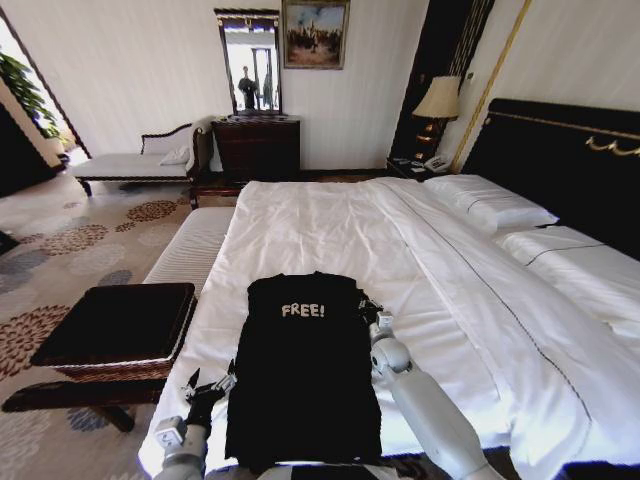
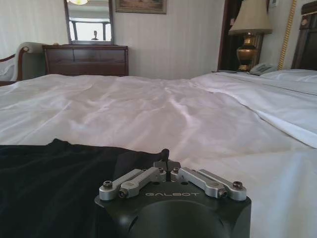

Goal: Fold the clothes on the bed and place them into the basket.

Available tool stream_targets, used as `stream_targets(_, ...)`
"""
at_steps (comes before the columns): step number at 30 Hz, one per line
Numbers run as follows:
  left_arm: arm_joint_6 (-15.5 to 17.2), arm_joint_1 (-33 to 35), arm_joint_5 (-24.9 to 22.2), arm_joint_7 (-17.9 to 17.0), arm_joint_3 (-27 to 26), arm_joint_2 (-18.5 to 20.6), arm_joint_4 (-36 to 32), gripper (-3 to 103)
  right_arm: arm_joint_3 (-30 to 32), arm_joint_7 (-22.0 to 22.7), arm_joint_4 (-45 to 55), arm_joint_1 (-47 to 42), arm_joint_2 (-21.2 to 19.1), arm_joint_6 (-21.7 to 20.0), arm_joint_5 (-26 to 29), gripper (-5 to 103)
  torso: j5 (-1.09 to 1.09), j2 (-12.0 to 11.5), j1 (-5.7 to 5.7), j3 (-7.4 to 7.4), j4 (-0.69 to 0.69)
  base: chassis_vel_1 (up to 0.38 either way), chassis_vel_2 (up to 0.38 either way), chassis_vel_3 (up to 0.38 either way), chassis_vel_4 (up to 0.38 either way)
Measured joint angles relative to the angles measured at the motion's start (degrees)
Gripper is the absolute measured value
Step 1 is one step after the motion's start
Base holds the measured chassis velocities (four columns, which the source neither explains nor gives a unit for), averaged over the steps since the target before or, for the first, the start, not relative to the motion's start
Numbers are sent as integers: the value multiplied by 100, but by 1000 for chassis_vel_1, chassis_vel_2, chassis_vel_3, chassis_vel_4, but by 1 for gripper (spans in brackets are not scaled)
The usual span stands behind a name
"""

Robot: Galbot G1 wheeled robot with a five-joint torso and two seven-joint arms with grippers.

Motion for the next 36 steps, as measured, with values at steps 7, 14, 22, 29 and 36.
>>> stream_targets(7, -1, 7, 6, -3, 1, 1, -16, 100, 277, 11, -257, 73, 24, 10, -64, 0, 0, 0, 0, 0, 0, 0, 0, 0, 0)
stream_targets(14, -22, 22, 11, -14, 0, -26, -10, 100, 566, 164, -253, -98, 124, 9, -286, 0, -1, 0, 0, 0, 0, 0, 0, 0, 0)
stream_targets(22, -24, 21, 31, -19, 39, -14, -4, 100, 745, 364, -152, -343, 333, -100, -463, 0, -1, 0, 0, 0, 0, 0, 0, 0, 0)
stream_targets(29, -15, 33, 78, -20, 53, 10, -7, 100, 713, 428, -188, -355, 401, -162, -505, 3, -1, 0, 0, 0, 1, 0, 0, 0, 0)
stream_targets(36, 10, -16, 89, -13, 141, 106, -2, 100, 712, 435, -52, -434, 376, -168, -503, 29, -1, 0, 0, 0, 1, 0, 0, 0, 0)
